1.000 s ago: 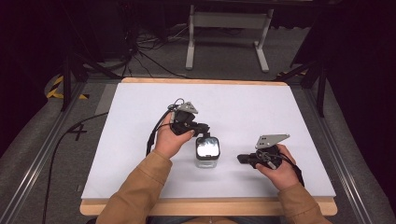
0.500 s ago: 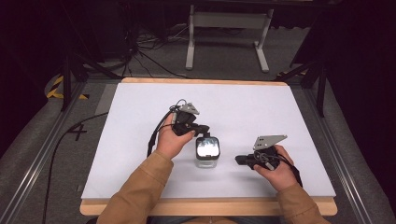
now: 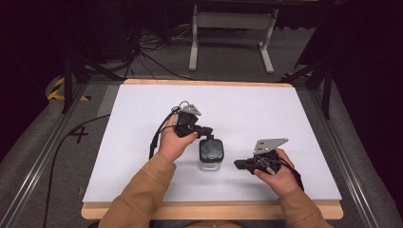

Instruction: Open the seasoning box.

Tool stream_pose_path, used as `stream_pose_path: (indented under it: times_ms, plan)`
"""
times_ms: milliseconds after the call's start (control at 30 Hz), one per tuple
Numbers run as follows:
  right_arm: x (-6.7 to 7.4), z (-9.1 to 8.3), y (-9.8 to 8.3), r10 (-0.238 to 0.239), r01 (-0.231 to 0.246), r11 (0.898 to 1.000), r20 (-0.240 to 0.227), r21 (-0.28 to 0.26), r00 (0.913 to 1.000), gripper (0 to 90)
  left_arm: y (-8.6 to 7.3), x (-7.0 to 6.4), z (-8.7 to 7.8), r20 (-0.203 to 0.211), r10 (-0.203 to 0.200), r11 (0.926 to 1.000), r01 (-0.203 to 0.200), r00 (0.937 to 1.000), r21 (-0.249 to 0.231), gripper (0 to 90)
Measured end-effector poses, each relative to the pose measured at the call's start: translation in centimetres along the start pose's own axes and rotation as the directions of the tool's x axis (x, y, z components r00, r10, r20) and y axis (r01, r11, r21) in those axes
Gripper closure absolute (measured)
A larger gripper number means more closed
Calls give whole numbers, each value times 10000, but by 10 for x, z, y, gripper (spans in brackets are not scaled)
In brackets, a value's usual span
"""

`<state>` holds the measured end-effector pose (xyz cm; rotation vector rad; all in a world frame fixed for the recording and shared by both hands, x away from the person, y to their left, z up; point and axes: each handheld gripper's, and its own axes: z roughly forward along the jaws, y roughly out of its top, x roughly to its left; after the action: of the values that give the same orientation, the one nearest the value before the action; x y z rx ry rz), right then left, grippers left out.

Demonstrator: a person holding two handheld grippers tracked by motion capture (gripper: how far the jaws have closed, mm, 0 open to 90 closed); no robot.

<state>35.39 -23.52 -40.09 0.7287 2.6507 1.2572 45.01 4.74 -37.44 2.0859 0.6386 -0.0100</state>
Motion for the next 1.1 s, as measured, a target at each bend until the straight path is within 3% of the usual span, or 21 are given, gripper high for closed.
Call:
stream_pose_path:
  times_ms: [267, 400, 433, 533, 867, 900, 1100]
  plan:
    - [9, 3, 7, -238, 234, 9994, -182, -237, 9996, 899, -1, 1, 0, 36, -58, 10000, 58, 10000, -51, 900]
    - [14, 4, 12, -276, 254, 9971, -308, -713, 9991, 900, -1, 2, 0, 63, -75, 10000, 76, 10000, -60, 900]
    - [16, 6, 16, -237, 187, 9940, -454, -1080, 9987, 900, -1, 2, 0, 53, -66, 10000, 66, 10000, -62, 900]
    - [19, 9, 20, -315, 255, 9910, -432, -1315, 9986, 900, -1, 1, 0, 60, -77, 10000, 77, 10000, -54, 900]
    - [18, 14, 25, -121, 49, 9868, -438, -1620, 9990, 900, -3, 2, -1, -13, -43, 9999, 43, 10000, -130, 898]
    - [18, 14, 25, -172, 103, 9867, -409, -1622, 9990, 900, -2, 2, -3, -57, 12, 10000, -12, 10000, -12, 881]
    - [17, 12, 28, -237, 164, 9848, -400, -1728, 9989, 900, -2, -3, -24, -158, 54, 9985, -63, 9999, -547, 873]
